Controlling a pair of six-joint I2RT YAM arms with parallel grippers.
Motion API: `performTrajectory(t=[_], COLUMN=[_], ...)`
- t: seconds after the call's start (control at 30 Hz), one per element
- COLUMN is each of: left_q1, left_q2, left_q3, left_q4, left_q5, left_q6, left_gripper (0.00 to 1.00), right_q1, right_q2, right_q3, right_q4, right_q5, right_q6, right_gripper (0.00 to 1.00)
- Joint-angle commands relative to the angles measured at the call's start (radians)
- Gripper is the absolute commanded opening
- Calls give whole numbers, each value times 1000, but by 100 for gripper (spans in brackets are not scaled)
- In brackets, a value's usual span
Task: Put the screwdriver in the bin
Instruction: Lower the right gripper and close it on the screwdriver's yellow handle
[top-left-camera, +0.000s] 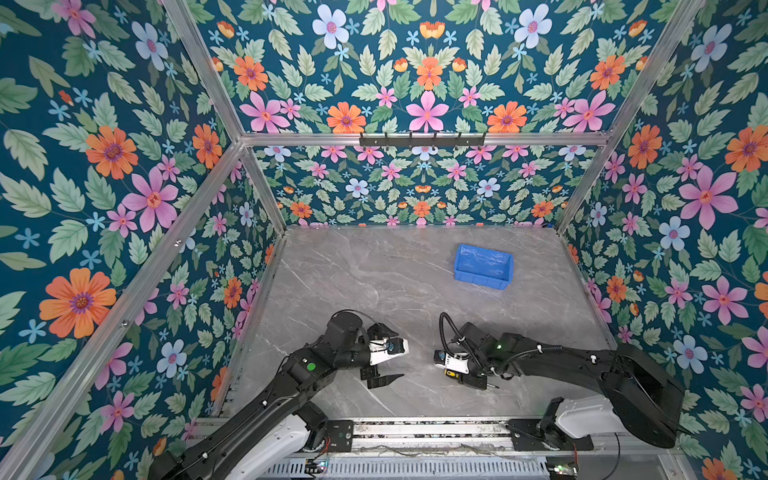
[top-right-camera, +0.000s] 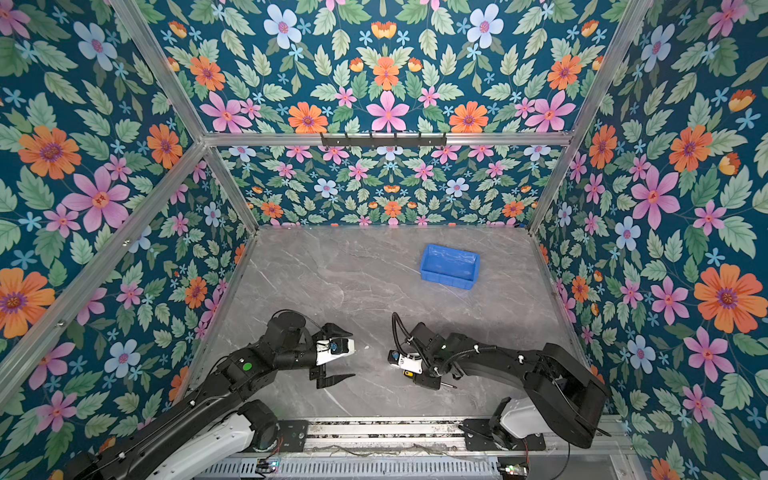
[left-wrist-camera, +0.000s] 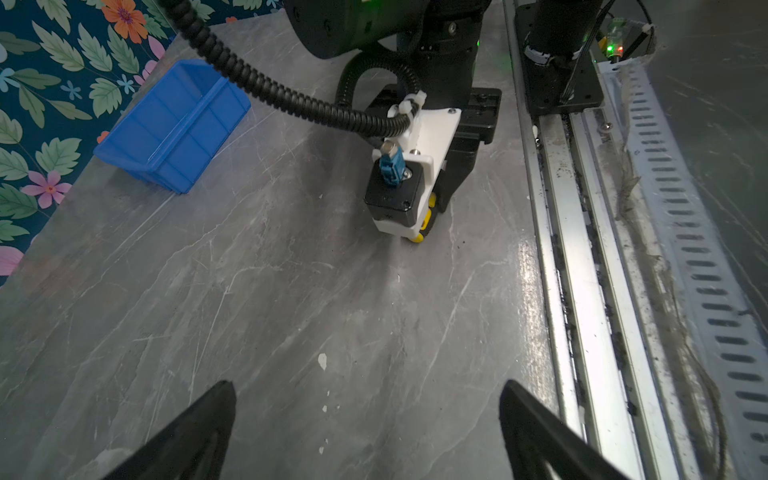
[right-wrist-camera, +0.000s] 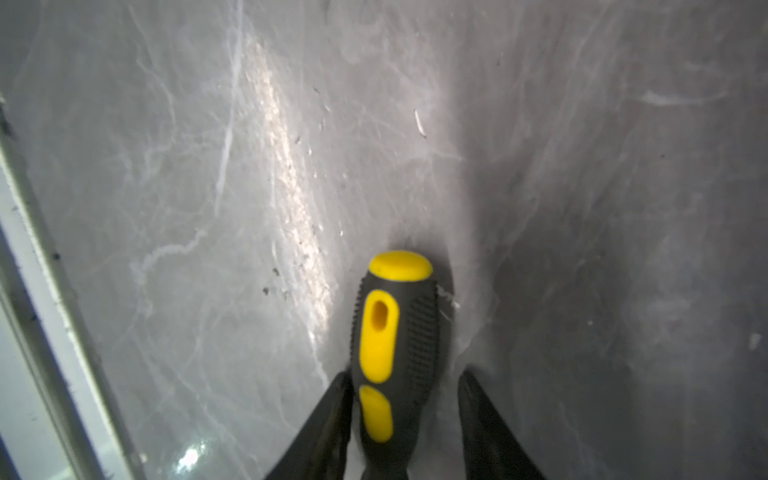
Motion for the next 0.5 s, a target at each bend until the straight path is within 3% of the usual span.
performTrajectory(t=[0.0, 0.27, 0.47], left_q1=[0, 0, 0], left_q2=[-2, -25, -38], left_q3=[3, 0, 0], left_q4=[-24, -37, -42], left_q5=[-5, -19, -25], left_q6=[8, 5, 4], left_gripper=[100, 100, 100], right_q1=[1, 1, 1], right_q2=[4, 1, -32], right_q3=[-3, -13, -15], right_q4=[-5, -12, -6], right_q5=[-10, 7, 38], right_q6=[-12, -21, -12], right_gripper=[40, 1, 0])
